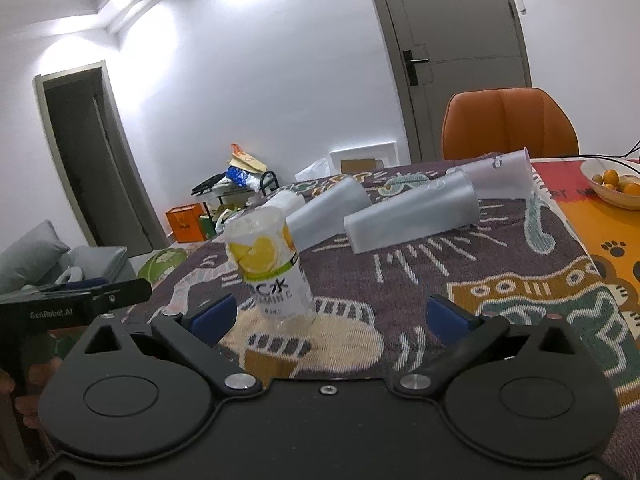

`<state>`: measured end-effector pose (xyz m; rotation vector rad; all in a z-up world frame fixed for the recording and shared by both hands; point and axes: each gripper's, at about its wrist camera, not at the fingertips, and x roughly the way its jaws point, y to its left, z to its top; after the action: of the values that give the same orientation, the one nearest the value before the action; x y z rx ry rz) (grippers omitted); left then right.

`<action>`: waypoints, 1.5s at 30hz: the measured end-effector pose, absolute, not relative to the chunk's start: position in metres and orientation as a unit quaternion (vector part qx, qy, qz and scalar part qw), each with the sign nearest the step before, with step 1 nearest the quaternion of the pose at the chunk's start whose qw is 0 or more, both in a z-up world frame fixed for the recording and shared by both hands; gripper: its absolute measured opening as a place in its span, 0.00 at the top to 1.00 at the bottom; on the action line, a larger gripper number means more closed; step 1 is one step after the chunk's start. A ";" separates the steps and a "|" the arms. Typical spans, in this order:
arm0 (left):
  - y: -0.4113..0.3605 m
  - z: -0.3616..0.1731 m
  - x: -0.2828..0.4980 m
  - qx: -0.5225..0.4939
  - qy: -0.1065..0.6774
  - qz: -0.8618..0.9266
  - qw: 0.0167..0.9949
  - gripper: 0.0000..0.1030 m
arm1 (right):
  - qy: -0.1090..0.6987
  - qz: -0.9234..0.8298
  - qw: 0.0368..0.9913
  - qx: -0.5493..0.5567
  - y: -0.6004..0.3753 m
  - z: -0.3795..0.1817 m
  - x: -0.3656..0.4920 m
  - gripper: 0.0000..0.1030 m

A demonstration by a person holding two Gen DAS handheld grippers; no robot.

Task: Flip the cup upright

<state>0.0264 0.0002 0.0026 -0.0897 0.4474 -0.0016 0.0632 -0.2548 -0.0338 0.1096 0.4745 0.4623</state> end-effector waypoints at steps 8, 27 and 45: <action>0.000 -0.007 0.006 -0.040 0.223 -0.013 0.974 0.00 | 0.215 0.255 0.942 0.037 -0.255 -0.032 0.032 0.00; 0.012 -0.005 0.002 -0.053 0.226 0.006 0.973 0.00 | 0.214 0.255 0.942 0.043 -0.253 -0.030 0.028 0.00; 0.013 -0.004 0.001 -0.051 0.225 0.008 0.973 0.00 | 0.215 0.251 0.943 0.044 -0.255 -0.029 0.027 0.00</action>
<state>0.0012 0.0126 -0.0036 -0.1022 0.4534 0.0160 0.0273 -0.2550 -0.0289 0.0902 0.4374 0.5118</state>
